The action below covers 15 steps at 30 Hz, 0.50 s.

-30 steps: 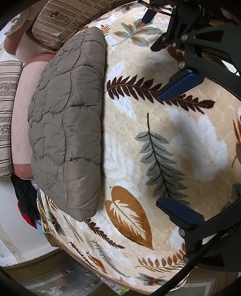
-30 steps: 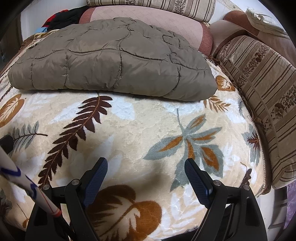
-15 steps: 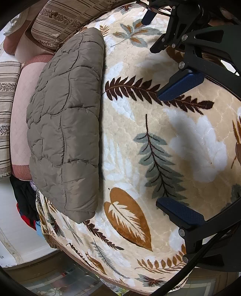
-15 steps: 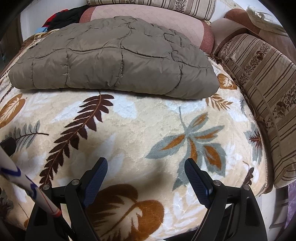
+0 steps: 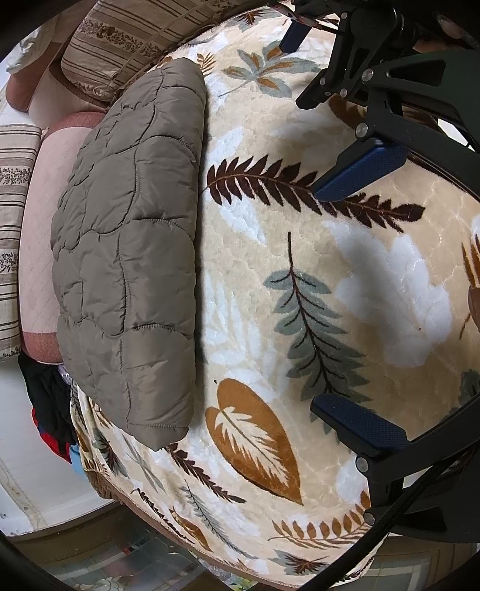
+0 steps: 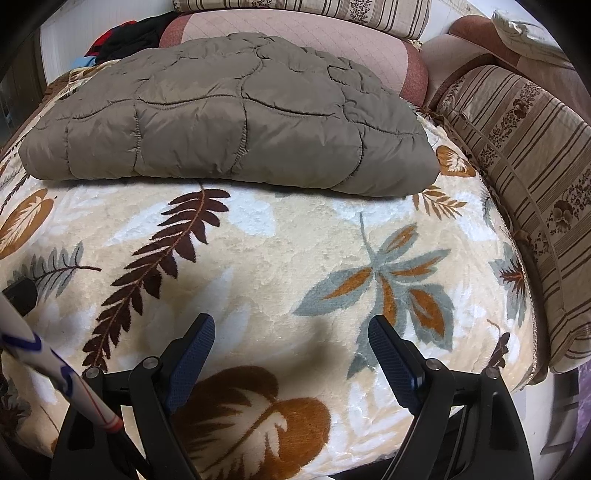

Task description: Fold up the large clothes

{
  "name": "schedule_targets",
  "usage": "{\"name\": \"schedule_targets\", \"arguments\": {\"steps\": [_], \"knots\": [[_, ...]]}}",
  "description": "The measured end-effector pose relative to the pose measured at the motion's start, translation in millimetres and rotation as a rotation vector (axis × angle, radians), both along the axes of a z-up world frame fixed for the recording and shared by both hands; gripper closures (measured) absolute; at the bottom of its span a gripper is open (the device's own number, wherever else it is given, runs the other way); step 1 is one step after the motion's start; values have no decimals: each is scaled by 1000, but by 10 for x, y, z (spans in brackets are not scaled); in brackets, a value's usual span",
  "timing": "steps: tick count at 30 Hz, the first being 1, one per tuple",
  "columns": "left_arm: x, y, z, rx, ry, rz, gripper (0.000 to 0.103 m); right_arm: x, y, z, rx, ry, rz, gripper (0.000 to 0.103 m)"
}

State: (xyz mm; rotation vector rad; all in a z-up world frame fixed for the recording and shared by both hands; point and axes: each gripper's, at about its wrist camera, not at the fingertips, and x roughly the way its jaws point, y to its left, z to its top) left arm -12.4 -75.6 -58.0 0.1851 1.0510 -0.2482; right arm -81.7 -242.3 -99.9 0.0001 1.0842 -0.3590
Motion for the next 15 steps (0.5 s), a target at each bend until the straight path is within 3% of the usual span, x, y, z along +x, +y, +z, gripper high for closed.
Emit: {"name": "schedule_targets", "arguments": {"steps": [15], "knots": [[-4, 4, 7, -2, -5, -1, 0, 9, 25, 11, 2, -6, 12, 15]]}}
